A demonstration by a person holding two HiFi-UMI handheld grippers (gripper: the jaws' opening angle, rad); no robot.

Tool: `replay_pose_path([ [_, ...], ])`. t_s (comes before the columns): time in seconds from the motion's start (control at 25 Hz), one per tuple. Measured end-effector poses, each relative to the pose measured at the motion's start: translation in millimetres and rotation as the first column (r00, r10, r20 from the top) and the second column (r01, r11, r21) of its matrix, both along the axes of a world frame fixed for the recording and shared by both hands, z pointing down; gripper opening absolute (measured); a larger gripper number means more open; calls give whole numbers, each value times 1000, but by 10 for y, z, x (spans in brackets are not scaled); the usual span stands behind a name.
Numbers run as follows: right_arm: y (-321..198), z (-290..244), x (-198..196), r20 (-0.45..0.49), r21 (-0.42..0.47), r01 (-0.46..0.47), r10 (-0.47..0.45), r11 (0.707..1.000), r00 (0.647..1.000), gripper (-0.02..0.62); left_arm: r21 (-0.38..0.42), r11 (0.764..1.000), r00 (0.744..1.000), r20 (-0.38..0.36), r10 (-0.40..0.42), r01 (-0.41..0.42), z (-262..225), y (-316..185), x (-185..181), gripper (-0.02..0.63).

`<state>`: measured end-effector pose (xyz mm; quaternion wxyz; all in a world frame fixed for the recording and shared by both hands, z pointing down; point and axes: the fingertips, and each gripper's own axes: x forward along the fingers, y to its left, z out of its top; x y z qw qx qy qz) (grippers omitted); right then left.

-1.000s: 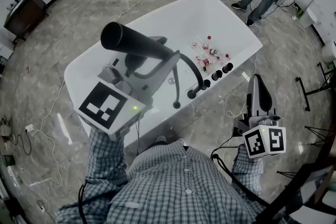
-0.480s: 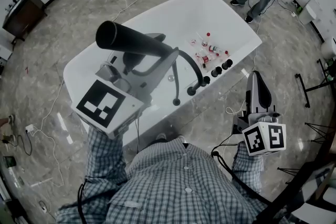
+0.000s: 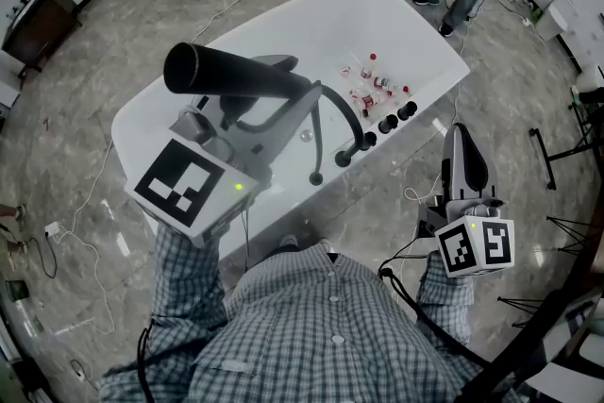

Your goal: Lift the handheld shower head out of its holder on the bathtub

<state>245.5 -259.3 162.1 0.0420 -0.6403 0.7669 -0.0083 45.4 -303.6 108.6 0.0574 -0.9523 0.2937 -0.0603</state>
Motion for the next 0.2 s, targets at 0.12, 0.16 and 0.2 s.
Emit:
replay_pose_path([
  [0.12, -9, -28, 6, -1, 4, 0, 0, 1000, 1000, 18, 3, 1000, 1000, 1, -2, 2, -21, -5, 1, 143],
  [0.16, -6, -40, 2, -2, 4, 0, 0, 1000, 1000, 18, 3, 1000, 1000, 0, -2, 2, -32, -1, -4, 143],
  [0.2, -3, -52, -4, -3, 4, 1, -1, 1000, 1000, 18, 4, 1000, 1000, 0, -2, 2, -43, 4, -9, 143],
])
